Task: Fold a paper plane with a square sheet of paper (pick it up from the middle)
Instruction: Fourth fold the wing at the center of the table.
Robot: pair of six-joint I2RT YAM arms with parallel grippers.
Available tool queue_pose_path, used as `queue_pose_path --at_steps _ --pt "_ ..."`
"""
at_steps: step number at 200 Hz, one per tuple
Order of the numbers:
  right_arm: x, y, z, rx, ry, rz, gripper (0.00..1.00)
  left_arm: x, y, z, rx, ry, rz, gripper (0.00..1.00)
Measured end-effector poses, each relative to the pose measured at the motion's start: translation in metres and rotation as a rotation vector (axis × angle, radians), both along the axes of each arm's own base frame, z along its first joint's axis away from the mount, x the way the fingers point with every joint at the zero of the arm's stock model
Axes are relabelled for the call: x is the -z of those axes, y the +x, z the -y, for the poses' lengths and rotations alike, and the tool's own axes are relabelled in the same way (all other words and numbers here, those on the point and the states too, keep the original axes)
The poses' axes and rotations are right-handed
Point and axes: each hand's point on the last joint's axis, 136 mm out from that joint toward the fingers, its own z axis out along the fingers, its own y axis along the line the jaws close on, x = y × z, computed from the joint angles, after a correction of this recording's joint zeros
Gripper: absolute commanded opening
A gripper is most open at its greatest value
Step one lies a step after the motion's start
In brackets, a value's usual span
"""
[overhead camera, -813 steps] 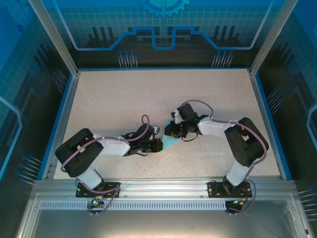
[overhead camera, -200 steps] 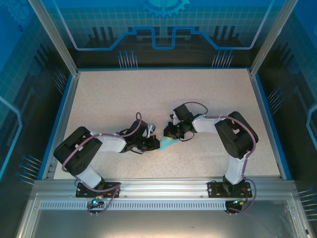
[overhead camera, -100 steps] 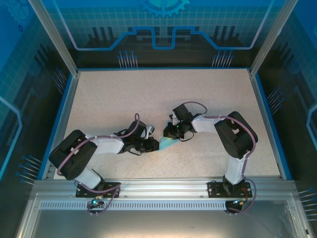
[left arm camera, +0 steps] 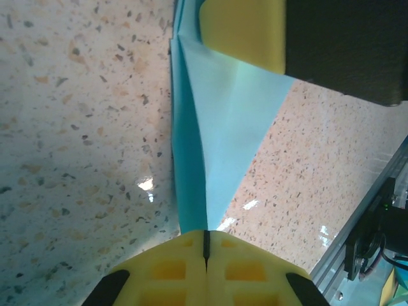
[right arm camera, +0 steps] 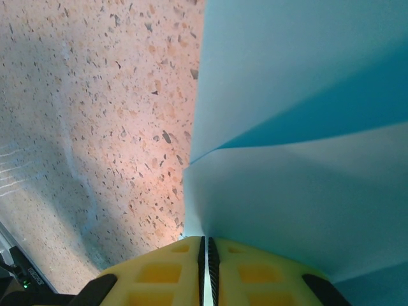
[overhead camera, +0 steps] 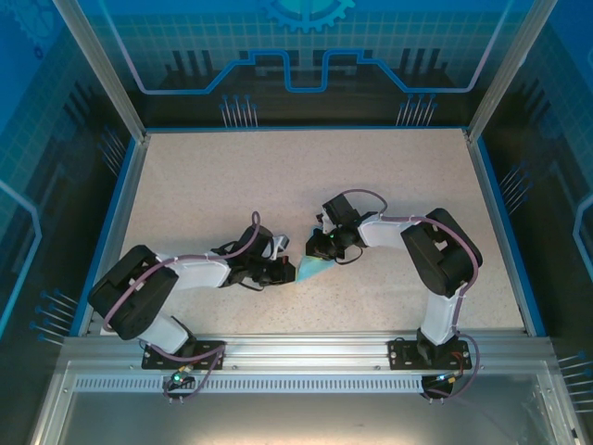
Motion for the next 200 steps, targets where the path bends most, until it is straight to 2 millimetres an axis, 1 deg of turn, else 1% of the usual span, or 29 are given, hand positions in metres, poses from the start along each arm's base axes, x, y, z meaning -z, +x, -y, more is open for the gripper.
queue_pose_path --at_steps 25,69,94,115,136,159,177,200 --pt "0.0 0.0 0.0 -0.002 -0.005 0.0 0.14 0.005 -0.001 -0.001 0.003 0.009 -0.011 0.02" --pt "0.0 0.0 0.001 -0.001 -0.012 -0.004 0.14 0.017 -0.005 -0.002 0.012 0.031 -0.039 0.02" --pt "0.0 0.0 0.001 -0.001 -0.012 -0.004 0.15 0.017 -0.005 -0.002 0.02 0.028 -0.035 0.03" --pt "0.0 0.0 0.001 -0.002 -0.012 -0.004 0.15 0.015 -0.007 -0.004 0.021 0.031 -0.039 0.07" --pt "0.0 0.0 0.001 -0.002 -0.012 -0.004 0.15 0.003 -0.013 -0.008 0.025 0.035 -0.035 0.11" --pt "0.0 0.0 0.001 -0.004 -0.013 -0.002 0.15 -0.021 -0.014 -0.01 0.032 0.015 0.016 0.13" --pt "0.0 0.0 0.001 -0.004 -0.013 -0.002 0.15 -0.04 -0.005 -0.005 0.034 -0.003 0.052 0.13" --pt "0.0 0.0 0.001 -0.004 -0.013 -0.002 0.15 -0.053 0.01 0.008 0.039 -0.028 0.076 0.12"
